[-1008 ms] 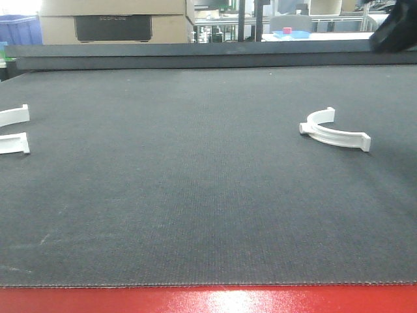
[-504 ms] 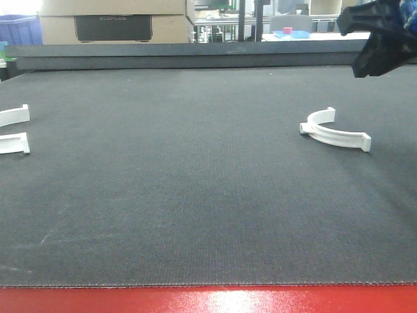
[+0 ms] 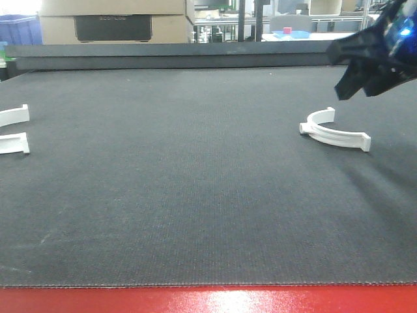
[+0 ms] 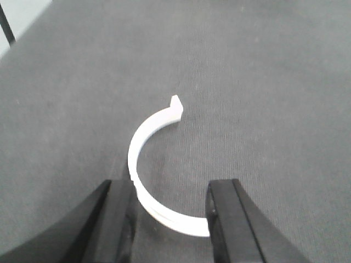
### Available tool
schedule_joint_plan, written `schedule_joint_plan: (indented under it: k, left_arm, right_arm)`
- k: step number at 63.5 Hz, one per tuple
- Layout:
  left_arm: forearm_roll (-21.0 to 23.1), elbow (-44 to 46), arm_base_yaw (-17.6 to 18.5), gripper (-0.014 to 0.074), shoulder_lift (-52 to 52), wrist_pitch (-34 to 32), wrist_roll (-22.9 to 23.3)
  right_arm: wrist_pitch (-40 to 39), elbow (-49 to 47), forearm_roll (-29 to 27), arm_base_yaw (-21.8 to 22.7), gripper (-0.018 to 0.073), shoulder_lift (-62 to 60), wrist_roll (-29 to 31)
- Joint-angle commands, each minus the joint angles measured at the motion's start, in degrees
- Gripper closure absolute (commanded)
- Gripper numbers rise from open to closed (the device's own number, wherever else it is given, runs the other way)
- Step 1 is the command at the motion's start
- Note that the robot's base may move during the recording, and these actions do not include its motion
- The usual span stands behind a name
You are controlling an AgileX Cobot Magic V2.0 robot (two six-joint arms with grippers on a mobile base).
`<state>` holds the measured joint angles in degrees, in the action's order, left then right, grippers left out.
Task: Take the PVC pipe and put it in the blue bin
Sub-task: 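Lower both grippers toward the two white curved pipe halves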
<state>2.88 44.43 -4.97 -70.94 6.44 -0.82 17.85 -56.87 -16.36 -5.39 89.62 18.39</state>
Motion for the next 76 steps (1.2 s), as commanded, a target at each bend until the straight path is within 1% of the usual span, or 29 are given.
schedule_joint_plan:
  k: [1, 7, 25, 31, 41, 47, 54, 62, 73, 76]
  left_arm:
    - [1.0, 0.5, 0.0, 0.0358, -0.7, -0.1, 0.0]
    - [1.0, 0.5, 0.0, 0.0358, -0.9, 0.0, 0.0]
    - [1.0, 0.5, 0.0, 0.0358, -1.0, 0.1, 0.0]
    - [1.0, 0.5, 0.0, 0.0358, -1.0, 0.2, 0.0]
    - [1.0, 0.5, 0.0, 0.0358, -1.0, 0.2, 0.0]
    - [1.0, 0.5, 0.0, 0.0358, -1.0, 0.2, 0.0]
    - [1.0, 0.5, 0.0, 0.0358, -1.0, 0.2, 0.0]
    - [1.0, 0.5, 0.0, 0.0358, -1.0, 0.2, 0.0]
    - [1.0, 0.5, 0.0, 0.0358, -1.0, 0.2, 0.0]
    - [1.0, 0.5, 0.0, 0.0358, -1.0, 0.2, 0.0]
  right_arm:
    - [-1.4, -1.7, 0.1, -1.0, 0.0405, 0.5, 3.8]
    - [-0.1, -3.5, 0.1, -1.2, 0.0408, 1.5, 6.7]
    - [9.0, -9.5, 0.1, -1.1, 0.0408, 7.6, 7.2]
    - [11.6, -11.4, 0.1, -1.1, 0.0408, 9.1, 9.8]
    - [11.7, -13.0, 0.1, -1.1, 0.0408, 10.0, 10.8]
    - [11.7, -13.4, 0.1, -1.1, 0.0408, 10.7, 12.7]
    - [12.0, -13.4, 0.4, -1.1, 0.0408, 11.6, 12.7]
    - [12.0, -13.4, 2.5, -1.1, 0.0408, 12.6, 12.7]
    - [10.7, -13.7, 2.9, -1.1, 0.0408, 13.2, 12.7]
    - [10.2, -13.7, 3.9, -1.1, 0.0408, 13.4, 12.7]
